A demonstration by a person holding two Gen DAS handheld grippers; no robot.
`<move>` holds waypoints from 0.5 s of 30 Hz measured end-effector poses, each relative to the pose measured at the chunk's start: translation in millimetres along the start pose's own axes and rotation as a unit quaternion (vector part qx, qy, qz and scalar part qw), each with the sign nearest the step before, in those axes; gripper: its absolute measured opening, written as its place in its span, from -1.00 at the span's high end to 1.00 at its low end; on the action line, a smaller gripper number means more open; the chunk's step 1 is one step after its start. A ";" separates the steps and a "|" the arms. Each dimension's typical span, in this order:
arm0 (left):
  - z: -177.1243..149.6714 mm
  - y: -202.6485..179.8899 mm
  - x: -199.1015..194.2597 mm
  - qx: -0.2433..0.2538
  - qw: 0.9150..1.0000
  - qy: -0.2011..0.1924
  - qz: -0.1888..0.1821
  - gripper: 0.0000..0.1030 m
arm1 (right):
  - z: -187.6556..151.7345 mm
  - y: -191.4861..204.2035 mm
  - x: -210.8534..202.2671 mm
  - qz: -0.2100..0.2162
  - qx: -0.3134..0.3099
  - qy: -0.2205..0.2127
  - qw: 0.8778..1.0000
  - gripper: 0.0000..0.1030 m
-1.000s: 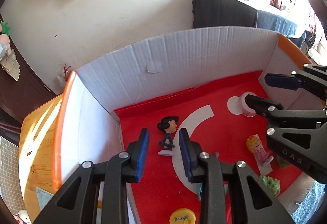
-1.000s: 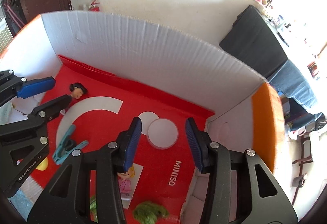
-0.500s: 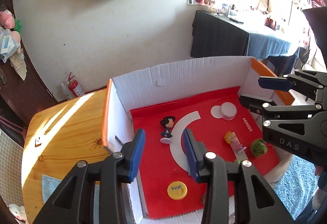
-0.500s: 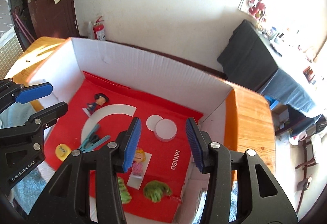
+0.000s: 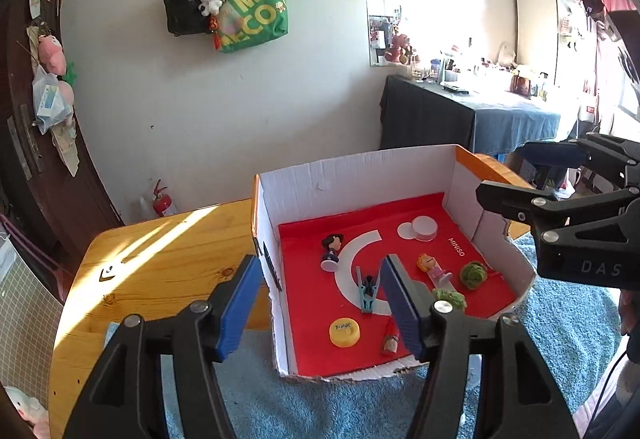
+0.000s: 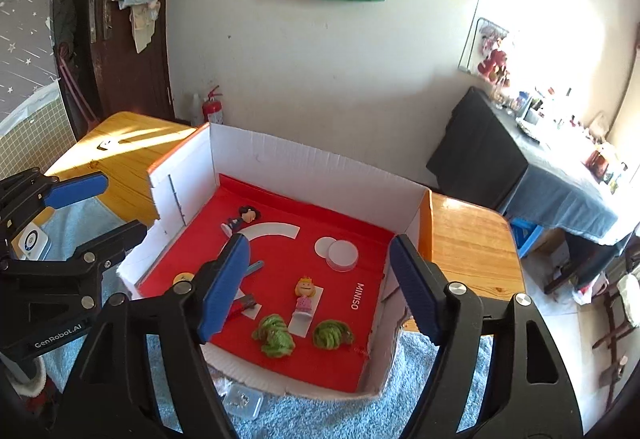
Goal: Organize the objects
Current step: 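Withdraw both tools from the box back over the towel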
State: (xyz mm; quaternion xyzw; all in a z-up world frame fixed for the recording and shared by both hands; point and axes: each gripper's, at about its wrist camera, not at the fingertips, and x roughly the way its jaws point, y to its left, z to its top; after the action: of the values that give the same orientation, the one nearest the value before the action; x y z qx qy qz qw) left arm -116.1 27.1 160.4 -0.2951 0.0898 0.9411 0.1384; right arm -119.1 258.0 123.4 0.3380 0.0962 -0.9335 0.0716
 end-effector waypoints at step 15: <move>-42.5 -7.3 -47.8 -0.019 0.998 -0.049 -0.022 -0.58 | -64.6 12.4 -71.2 0.030 0.050 -0.087 0.994 -0.80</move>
State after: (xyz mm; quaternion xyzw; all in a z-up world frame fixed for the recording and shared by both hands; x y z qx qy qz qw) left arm -53.7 13.5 153.1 -0.2531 0.0588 0.9527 0.1574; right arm -22.6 265.5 119.1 0.2610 0.0324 -0.9605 0.0910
